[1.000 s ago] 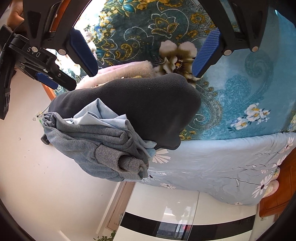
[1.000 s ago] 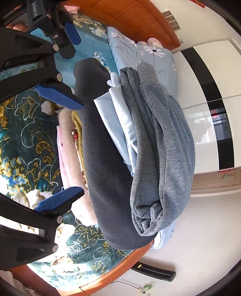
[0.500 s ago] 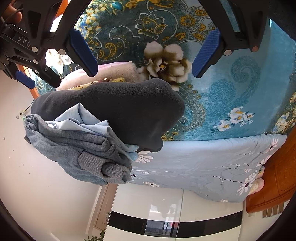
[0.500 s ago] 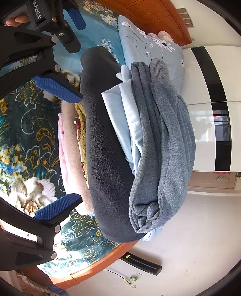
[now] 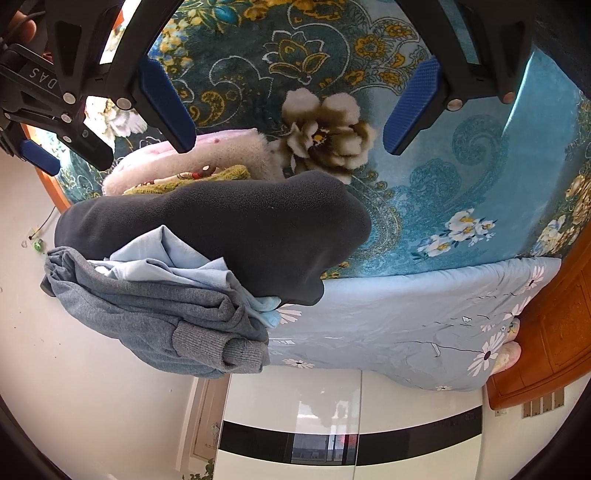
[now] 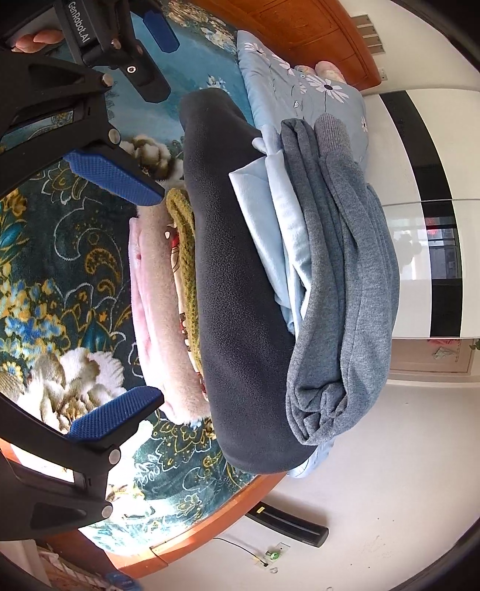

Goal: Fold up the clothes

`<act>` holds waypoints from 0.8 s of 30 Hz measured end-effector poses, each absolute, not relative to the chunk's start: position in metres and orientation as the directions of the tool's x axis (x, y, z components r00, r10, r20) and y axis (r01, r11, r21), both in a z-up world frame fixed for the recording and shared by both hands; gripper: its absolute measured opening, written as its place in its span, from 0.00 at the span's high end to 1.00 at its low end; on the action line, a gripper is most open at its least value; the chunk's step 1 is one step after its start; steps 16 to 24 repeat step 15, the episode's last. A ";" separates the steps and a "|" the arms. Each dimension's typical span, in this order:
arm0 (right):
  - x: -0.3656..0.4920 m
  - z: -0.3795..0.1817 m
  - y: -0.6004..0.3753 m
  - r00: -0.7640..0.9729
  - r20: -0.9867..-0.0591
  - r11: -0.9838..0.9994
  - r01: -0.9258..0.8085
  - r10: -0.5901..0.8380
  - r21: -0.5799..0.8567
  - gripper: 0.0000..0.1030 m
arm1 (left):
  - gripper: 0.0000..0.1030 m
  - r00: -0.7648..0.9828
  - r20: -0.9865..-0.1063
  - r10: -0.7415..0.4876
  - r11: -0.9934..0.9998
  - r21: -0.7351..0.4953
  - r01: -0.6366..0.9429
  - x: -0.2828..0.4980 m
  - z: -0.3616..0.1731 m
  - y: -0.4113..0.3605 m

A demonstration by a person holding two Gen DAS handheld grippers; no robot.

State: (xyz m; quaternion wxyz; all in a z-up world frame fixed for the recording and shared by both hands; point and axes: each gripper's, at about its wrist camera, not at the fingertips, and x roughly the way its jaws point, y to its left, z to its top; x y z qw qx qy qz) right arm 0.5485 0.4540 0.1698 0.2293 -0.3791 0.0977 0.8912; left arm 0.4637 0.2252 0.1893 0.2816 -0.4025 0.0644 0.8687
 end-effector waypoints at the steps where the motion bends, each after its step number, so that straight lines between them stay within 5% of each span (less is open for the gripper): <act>1: 0.549 0.169 0.455 -0.602 -0.722 -0.872 -0.490 0.340 -0.001 0.04 | 0.00 -0.517 -0.735 0.438 -0.829 -0.109 -0.548 0.464 0.189 0.226; 24: 0.517 0.187 0.451 -0.558 -0.721 -0.853 -0.515 0.410 -0.086 0.04 | 0.00 -0.471 -0.715 0.517 -0.778 -0.162 -0.608 0.447 0.195 0.228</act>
